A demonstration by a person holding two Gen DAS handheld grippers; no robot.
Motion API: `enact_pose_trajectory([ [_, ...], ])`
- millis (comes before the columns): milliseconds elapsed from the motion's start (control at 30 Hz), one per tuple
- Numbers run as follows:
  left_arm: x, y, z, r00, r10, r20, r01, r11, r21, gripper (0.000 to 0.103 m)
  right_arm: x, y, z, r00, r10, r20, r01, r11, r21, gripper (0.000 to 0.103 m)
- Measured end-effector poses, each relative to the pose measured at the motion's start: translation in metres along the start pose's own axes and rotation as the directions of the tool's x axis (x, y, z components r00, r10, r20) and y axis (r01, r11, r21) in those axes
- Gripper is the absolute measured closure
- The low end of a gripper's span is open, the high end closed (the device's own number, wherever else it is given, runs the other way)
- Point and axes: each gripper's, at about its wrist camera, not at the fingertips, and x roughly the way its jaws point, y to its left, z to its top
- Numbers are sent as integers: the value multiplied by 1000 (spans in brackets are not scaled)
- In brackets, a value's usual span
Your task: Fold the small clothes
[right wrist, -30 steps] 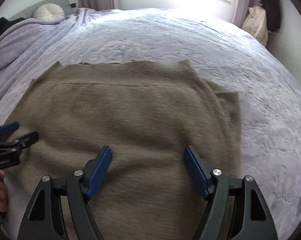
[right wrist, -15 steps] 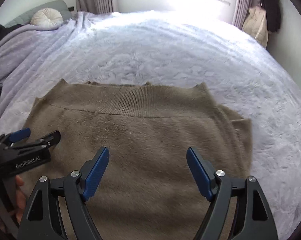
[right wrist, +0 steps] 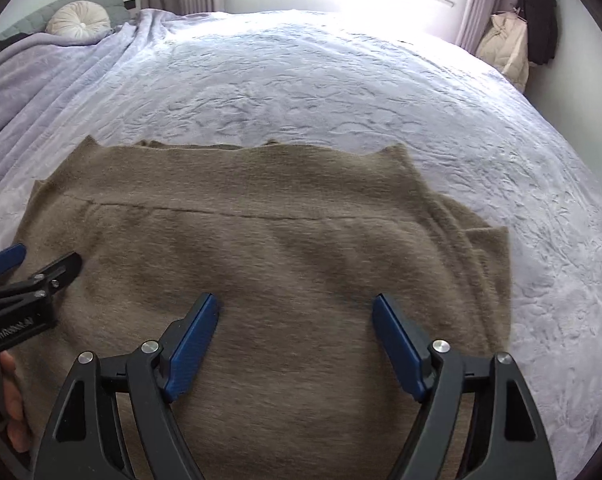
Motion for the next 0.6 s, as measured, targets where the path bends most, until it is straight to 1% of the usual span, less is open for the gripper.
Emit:
enact_pose_trajectory([
  [100,0,3,1,1000,-17,-8,17,1000,5,1,-1,-27,-3,1000,-17,1,17,999,32,21],
  [200,0,6,1,999,-29,-18,29,999,16,1,-2,-56,-4,999,-32,-6,32,996,88,22],
  [267,-1,8,3,999,-35,-33,36,999,19,1,-5,-68,-4,1000,14,-8,-13,993,118,23],
  [333,-6,8,6,999,-28,-33,29,999,16,1,-12,-72,-3,1000,26,3,-27,991,130,23],
  [367,-10,8,9,999,-34,-25,34,999,10,1,-19,-72,-2,999,28,22,-31,990,138,22],
  [433,-11,5,17,997,-70,-22,70,997,-9,1,-25,-68,6,997,39,62,-48,988,145,22],
  [467,-9,2,21,997,-69,-28,69,998,-13,1,-23,-63,14,997,40,65,-49,989,142,22],
  [533,3,-8,30,998,-12,-56,12,1000,10,1,-10,-50,32,999,38,31,-42,991,125,22],
  [600,20,-10,35,993,35,-109,-33,999,17,1,9,-38,45,999,38,-24,-36,996,87,22],
])
